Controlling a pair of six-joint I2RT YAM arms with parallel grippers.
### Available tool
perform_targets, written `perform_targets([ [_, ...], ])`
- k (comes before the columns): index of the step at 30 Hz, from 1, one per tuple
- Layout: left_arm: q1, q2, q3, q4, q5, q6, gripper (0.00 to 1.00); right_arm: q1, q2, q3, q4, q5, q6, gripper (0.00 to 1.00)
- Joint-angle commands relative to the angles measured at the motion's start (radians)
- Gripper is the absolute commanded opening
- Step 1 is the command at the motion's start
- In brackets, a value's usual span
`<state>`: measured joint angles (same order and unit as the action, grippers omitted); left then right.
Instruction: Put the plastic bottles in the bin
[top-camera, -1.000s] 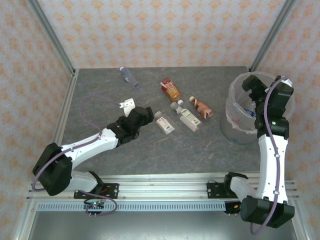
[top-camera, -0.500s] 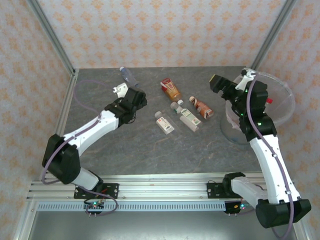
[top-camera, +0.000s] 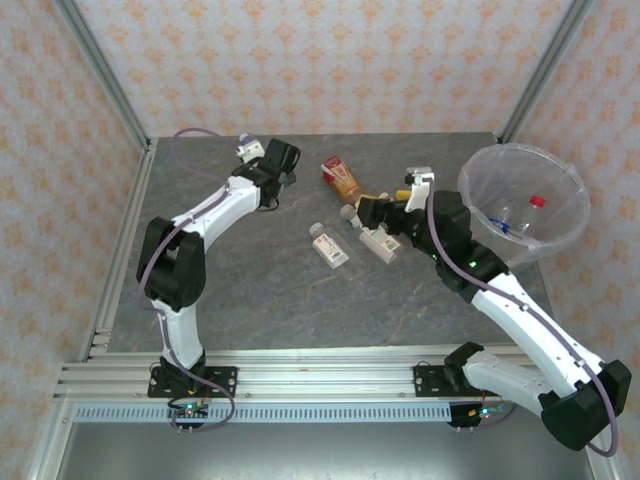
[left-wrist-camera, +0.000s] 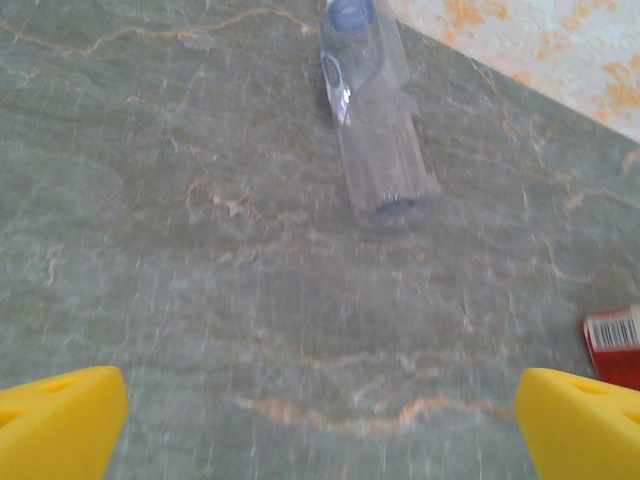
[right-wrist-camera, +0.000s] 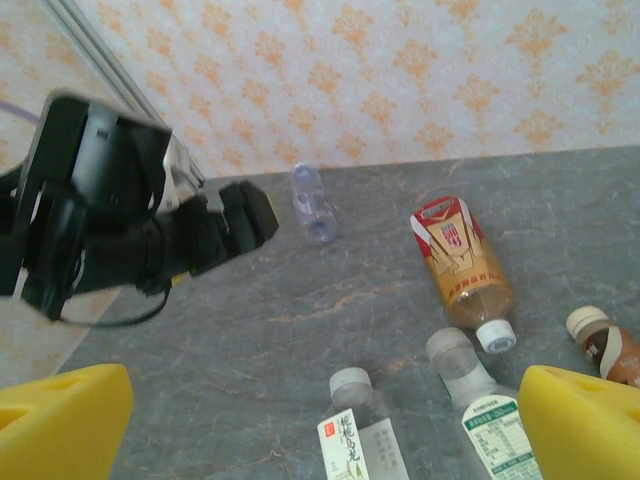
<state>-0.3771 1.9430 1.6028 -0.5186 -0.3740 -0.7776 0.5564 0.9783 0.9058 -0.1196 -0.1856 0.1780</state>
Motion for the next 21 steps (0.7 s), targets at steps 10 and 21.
perform_targets([
  [10,0.058,0.347,0.386,-0.141,-0.013,-0.04,1.0,0.017,-0.018,-0.068,0.073,0.105,0.083,0.99],
  [21,0.093,0.646,0.8,-0.302,0.027,-0.076,1.0,0.02,0.004,-0.038,0.05,0.076,0.098,0.99],
])
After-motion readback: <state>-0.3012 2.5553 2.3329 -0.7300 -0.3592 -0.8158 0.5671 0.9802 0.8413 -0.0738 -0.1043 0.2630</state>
